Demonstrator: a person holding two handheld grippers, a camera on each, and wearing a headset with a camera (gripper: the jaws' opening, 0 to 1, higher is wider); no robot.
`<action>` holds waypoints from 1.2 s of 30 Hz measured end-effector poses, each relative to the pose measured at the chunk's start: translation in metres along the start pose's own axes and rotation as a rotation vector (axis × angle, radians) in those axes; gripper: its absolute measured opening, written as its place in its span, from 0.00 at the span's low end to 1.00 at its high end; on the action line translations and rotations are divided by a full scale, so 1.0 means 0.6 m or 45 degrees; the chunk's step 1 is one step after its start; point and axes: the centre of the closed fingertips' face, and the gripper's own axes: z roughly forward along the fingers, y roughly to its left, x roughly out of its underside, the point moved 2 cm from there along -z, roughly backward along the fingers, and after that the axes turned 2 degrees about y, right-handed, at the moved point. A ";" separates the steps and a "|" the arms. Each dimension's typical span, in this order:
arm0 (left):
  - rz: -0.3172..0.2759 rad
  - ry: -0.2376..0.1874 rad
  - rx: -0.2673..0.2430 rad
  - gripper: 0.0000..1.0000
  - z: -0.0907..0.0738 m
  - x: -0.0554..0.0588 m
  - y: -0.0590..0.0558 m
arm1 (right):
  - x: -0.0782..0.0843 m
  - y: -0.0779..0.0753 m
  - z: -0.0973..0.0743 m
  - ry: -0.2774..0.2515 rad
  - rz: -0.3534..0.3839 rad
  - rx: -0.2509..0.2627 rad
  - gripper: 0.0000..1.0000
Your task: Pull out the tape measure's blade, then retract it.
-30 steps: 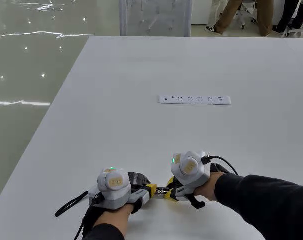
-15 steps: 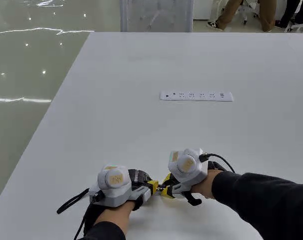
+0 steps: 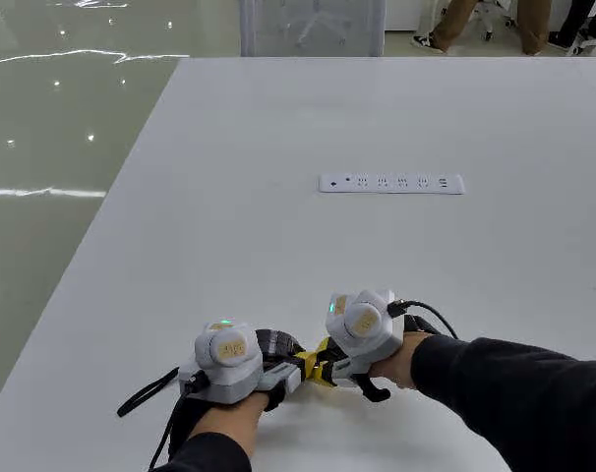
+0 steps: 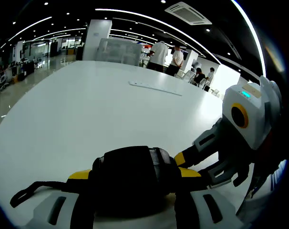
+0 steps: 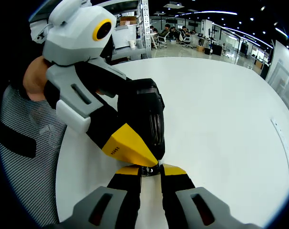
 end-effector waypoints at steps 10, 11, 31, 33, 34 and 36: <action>0.006 -0.004 0.000 0.64 0.000 0.000 0.000 | 0.008 0.001 -0.006 0.003 -0.082 0.001 0.13; 0.006 -0.004 0.000 0.64 0.000 0.000 0.000 | 0.008 0.001 -0.006 0.000 -0.085 -0.002 0.13; -0.004 -0.004 0.004 0.65 0.001 -0.001 0.001 | 0.002 0.003 0.002 -0.027 -0.034 -0.001 0.12; -0.006 -0.005 0.007 0.65 0.000 -0.001 0.001 | 0.001 0.004 0.002 -0.026 -0.038 0.001 0.12; -0.006 -0.005 0.006 0.65 0.000 -0.002 0.001 | 0.001 0.004 0.002 -0.027 -0.053 0.000 0.12; -0.003 -0.006 0.007 0.65 0.000 -0.002 0.001 | 0.001 0.005 0.002 -0.024 -0.077 0.004 0.13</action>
